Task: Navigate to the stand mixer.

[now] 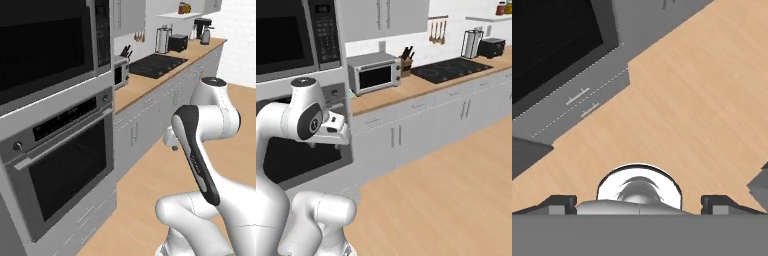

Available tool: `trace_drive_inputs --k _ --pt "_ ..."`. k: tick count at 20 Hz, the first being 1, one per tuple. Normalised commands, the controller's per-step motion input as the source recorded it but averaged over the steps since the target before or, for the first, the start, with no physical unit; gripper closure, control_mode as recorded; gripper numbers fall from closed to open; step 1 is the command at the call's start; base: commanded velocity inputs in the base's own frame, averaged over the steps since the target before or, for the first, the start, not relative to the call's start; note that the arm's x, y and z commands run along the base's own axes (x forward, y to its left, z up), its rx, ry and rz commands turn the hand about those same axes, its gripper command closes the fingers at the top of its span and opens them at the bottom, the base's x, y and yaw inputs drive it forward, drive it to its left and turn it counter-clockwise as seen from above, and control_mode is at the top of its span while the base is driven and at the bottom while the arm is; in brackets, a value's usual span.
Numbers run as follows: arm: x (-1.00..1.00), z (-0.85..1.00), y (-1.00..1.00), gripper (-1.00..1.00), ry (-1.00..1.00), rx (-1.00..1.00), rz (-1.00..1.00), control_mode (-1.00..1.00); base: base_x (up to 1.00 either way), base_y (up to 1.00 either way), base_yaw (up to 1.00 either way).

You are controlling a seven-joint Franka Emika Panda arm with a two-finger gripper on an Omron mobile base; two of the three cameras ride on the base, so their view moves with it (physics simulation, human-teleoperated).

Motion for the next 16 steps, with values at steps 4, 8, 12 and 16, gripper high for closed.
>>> trace_drive_inputs --k 4,8,12,16 --pt "0.00 0.00 0.00 -1.00 0.00 0.00 0.00 1.00 0.50 -0.59 -0.38" --pt "0.00 0.00 0.00 -1.00 0.00 0.00 0.00 1.00 0.91 -0.38 -0.29" --pt "0.00 0.00 0.00 -1.00 0.00 0.00 0.00 1.00 1.00 -0.02 -0.16" --pt "0.00 0.00 0.00 -1.00 0.00 0.00 0.00 1.00 1.00 0.00 -0.13"
